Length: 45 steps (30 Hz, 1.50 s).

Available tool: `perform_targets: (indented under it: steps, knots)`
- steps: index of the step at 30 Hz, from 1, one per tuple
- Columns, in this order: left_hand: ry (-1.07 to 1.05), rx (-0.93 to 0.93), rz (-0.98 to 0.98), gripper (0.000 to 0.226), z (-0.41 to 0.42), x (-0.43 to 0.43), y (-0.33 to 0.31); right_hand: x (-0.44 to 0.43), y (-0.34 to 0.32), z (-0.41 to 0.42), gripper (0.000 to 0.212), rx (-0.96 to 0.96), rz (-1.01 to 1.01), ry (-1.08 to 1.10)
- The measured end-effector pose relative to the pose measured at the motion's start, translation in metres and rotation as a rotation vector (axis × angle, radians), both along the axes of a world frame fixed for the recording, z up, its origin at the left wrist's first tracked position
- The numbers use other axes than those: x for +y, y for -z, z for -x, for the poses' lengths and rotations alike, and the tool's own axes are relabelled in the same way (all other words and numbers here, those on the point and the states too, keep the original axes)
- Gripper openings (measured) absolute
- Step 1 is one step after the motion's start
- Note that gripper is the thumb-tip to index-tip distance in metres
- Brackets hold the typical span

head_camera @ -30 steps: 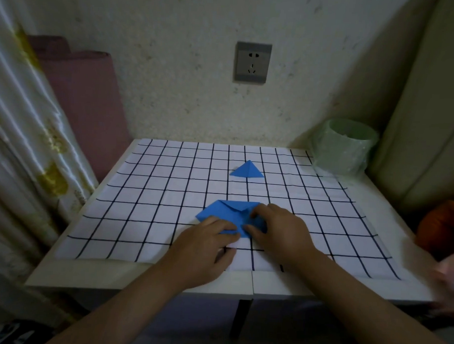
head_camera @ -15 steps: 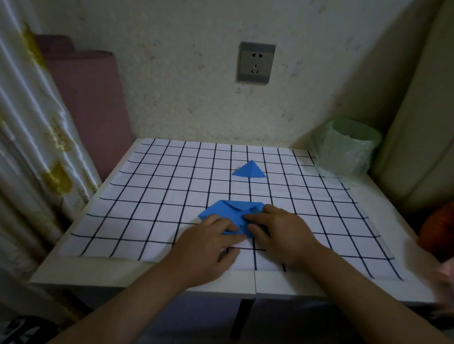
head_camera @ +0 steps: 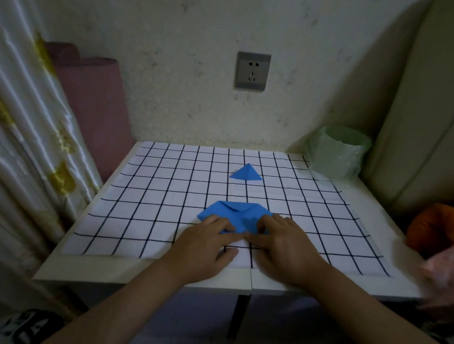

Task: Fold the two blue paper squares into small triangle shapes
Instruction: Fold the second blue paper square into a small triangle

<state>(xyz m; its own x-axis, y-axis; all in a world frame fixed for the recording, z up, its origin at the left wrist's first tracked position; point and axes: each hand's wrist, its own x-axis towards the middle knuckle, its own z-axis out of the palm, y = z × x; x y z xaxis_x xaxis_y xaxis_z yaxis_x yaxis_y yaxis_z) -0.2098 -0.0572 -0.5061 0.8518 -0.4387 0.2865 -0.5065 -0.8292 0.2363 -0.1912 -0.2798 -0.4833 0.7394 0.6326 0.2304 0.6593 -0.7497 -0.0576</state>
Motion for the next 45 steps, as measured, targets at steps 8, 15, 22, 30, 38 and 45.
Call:
perform_targets:
  steps: [8, 15, 22, 30, 38, 45]
  knots:
    - [0.024, -0.003, -0.032, 0.042, 0.001, -0.001, -0.007, -0.002, -0.003, -0.002, 0.035, -0.093, 0.062, 0.06]
    - [0.036, 0.018, -0.069, 0.047, 0.001, -0.002, -0.007, -0.014, -0.009, -0.006, 0.041, -0.088, 0.142, 0.131]
    - [0.04, -0.031, -0.089, 0.045, 0.0, -0.005, -0.005, -0.008, -0.006, 0.005, 0.037, -0.07, 0.031, 0.143]
    - [-0.029, 0.064, 0.085, 0.042, 0.004, -0.001, 0.001, -0.005, 0.0, 0.0, 0.036, 0.056, 0.002, 0.011]
    - [-0.137, 0.059, 0.229, 0.028, 0.007, 0.017, 0.005, -0.001, 0.0, -0.005, 0.036, 0.047, -0.069, 0.017]
    - [-0.202, 0.091, 0.327, 0.024, 0.005, 0.02, 0.0, -0.002, -0.002, -0.006, 0.029, 0.084, -0.121, 0.011]
